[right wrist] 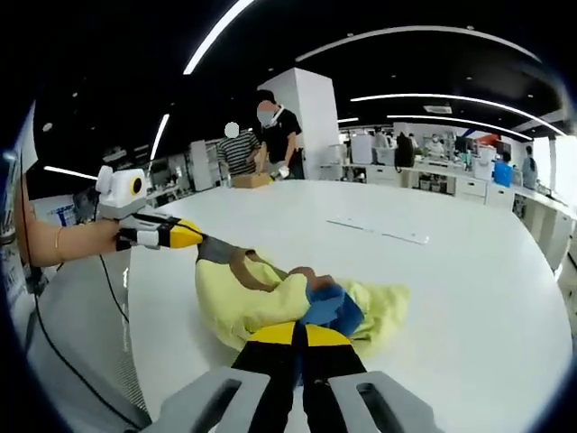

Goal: Fold the garment on the visible template until the final outline fits inside the template.

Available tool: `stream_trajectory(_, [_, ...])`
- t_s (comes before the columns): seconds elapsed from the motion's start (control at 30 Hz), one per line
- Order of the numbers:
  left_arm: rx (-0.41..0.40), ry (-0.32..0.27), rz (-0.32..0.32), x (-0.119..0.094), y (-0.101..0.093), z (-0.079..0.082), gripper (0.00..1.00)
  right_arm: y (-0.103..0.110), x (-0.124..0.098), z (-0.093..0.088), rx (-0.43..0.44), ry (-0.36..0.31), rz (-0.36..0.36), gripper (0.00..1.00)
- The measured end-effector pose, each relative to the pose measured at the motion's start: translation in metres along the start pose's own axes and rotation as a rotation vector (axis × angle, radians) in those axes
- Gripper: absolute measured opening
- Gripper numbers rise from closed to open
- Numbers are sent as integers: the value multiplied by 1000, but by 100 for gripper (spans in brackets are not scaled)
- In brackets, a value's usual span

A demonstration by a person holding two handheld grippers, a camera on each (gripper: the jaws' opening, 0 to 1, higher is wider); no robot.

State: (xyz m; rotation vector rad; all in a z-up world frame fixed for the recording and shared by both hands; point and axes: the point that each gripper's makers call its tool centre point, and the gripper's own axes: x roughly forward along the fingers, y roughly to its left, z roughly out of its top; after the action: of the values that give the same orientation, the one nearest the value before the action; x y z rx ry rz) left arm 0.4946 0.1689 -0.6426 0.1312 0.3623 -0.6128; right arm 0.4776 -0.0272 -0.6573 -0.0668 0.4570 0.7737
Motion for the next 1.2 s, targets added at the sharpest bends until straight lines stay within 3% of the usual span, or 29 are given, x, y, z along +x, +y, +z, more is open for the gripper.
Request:
stream_trajectory(0.47, [-29,77,12,2,4,-34,0,2,15,-40,56,72,-9,0])
stream_trajectory(0.63, [-33,84,16,2,5,-36,0,-2,16,-39,15,55,-18,0])
stream_trajectory(0.8, [-41,87,19,3,6,-37,0,-5,14,-34,36,37,-11,20])
stream_trajectory(1.03, [-42,89,20,3,8,-38,0,-15,14,-28,125,12,9,20])
stream_trajectory(1.2, [-37,94,18,3,8,-38,0,-10,16,-25,239,-4,88,17])
